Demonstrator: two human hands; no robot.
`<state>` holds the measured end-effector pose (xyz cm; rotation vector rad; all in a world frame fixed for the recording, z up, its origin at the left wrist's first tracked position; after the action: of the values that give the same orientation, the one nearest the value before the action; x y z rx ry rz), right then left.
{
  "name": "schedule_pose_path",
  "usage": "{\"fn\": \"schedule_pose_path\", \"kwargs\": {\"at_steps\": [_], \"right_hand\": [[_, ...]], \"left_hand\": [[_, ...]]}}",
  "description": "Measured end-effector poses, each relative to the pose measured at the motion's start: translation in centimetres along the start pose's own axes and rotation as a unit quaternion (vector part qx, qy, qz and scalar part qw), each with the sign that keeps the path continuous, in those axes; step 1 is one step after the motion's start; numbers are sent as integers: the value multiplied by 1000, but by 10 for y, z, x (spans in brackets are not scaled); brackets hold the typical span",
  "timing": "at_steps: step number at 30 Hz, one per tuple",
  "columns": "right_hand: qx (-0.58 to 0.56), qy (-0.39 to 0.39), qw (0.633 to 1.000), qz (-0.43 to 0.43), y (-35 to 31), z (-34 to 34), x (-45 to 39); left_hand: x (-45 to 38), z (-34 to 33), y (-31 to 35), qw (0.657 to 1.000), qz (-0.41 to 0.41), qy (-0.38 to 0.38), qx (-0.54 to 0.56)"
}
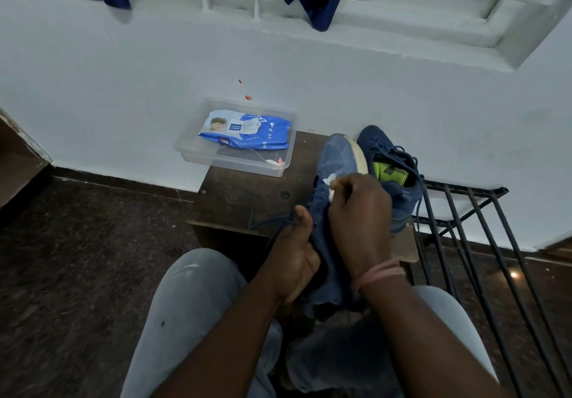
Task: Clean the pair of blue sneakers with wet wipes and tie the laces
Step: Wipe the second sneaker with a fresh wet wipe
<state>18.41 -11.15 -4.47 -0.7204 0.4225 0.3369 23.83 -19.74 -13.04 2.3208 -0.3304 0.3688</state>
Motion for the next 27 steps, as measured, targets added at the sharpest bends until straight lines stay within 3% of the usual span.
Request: {"fn": "schedule_pose_path", "kwargs": {"at_steps": [8, 13, 21, 27], "right_hand": [[-26, -19, 999, 24, -15, 5, 50], [-19, 12, 999, -27, 11, 4, 1], [-65, -32, 996, 46, -7, 7, 45], [-18, 7, 1000, -7, 15, 2, -6]], "left_hand": [[-1, 8, 1, 1000, 7, -3, 23], [-2, 0, -3, 1000, 17, -20, 8], [-6, 13, -3, 998, 25, -13, 52], [-1, 2, 0, 997, 20, -45, 54]]}}
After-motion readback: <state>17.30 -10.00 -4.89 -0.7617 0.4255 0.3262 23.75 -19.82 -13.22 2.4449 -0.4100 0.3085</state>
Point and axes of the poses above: each hand's wrist, its own x-axis away from the middle knuckle, its own z-axis out of the back of the hand, y = z × x, the point moved 4 cm from there along -x, towards the middle knuckle, and after that the axes turned 9 degrees about z, right-handed, at the moved point
